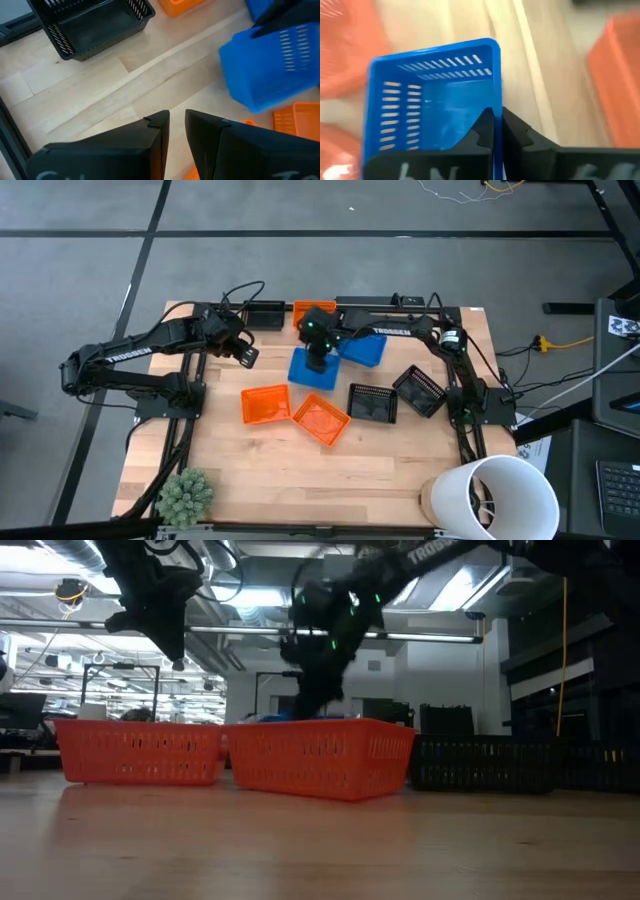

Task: Stack baskets by color
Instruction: Stack the left blue bin on top of the right blue bin

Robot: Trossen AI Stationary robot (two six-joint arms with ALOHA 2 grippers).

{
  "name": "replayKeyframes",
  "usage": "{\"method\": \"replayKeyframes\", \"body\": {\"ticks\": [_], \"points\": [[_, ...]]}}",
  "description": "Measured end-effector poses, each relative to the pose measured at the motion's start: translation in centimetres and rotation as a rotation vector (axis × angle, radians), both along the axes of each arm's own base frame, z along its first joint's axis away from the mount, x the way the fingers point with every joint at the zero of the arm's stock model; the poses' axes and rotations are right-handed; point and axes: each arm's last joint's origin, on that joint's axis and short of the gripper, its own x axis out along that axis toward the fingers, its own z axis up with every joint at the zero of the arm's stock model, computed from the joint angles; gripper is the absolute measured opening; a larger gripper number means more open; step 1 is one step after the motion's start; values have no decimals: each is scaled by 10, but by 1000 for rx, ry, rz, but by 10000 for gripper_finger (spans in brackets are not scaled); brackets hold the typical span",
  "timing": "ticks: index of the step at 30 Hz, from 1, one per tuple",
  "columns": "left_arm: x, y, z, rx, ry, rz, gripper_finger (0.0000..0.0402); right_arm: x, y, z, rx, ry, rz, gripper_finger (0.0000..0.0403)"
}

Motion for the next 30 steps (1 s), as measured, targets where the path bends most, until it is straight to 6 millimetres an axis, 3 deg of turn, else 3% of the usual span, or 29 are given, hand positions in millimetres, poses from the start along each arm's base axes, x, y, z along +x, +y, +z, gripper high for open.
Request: {"method": "replayKeyframes", "body": {"ticks": [4, 7, 10, 12, 16, 20, 25, 30], "points": [[0, 0, 0, 1, 0, 1, 53, 3, -1, 63, -95, -35, 51, 6], [0, 0, 0, 4, 3, -3, 53, -5, -9, 106, -206, -30, 21, 6], [0, 0, 0, 4, 3, -3, 53, -27, -21, 133, -243, 54, -41, 6], [0, 0, 0, 4, 3, -3, 53, -45, -32, 139, -206, 146, -82, 6], [0, 0, 0, 6, 4, -4, 53, -76, -62, 124, -85, 312, -167, 6], [0, 0, 0, 6, 5, -4, 53, -91, -86, 100, 31, 365, -196, 6], [0, 0, 0, 6, 4, -4, 53, -96, -94, 64, 162, 389, -157, 5], [0, 1, 0, 21, 11, 9, 53, -92, -96, 36, 181, 365, -149, 4]]}}
